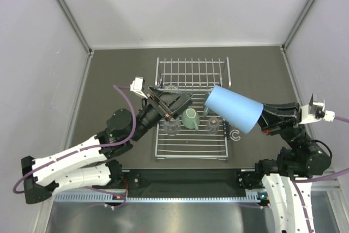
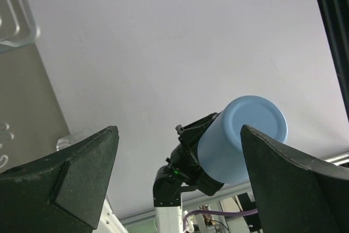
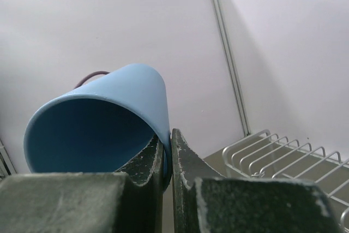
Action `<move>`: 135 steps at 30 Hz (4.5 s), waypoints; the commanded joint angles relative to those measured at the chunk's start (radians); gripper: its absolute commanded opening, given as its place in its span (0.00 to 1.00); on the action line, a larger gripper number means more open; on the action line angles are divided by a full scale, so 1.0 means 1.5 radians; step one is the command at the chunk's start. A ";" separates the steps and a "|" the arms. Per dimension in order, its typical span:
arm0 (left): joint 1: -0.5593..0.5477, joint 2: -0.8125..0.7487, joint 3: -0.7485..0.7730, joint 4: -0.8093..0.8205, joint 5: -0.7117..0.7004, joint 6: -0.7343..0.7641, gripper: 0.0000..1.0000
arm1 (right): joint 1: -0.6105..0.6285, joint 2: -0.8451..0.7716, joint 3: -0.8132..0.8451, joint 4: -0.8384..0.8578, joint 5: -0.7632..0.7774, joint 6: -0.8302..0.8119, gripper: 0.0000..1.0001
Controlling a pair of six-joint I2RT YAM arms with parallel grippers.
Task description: Load the cups into the dish rack
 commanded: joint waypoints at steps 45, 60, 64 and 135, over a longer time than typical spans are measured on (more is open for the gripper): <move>-0.071 0.244 0.105 0.453 0.100 0.109 0.93 | -0.007 -0.002 -0.030 0.021 0.017 -0.008 0.00; -0.072 0.233 0.115 0.376 0.100 0.157 0.00 | -0.007 -0.028 0.029 -0.195 0.035 -0.111 0.20; -0.072 0.177 0.107 0.270 0.064 0.202 0.00 | -0.007 -0.036 0.074 -0.337 0.063 -0.196 0.47; -0.139 0.276 -0.016 -0.210 -0.207 0.305 0.00 | -0.007 0.076 0.279 -0.848 0.333 -0.366 1.00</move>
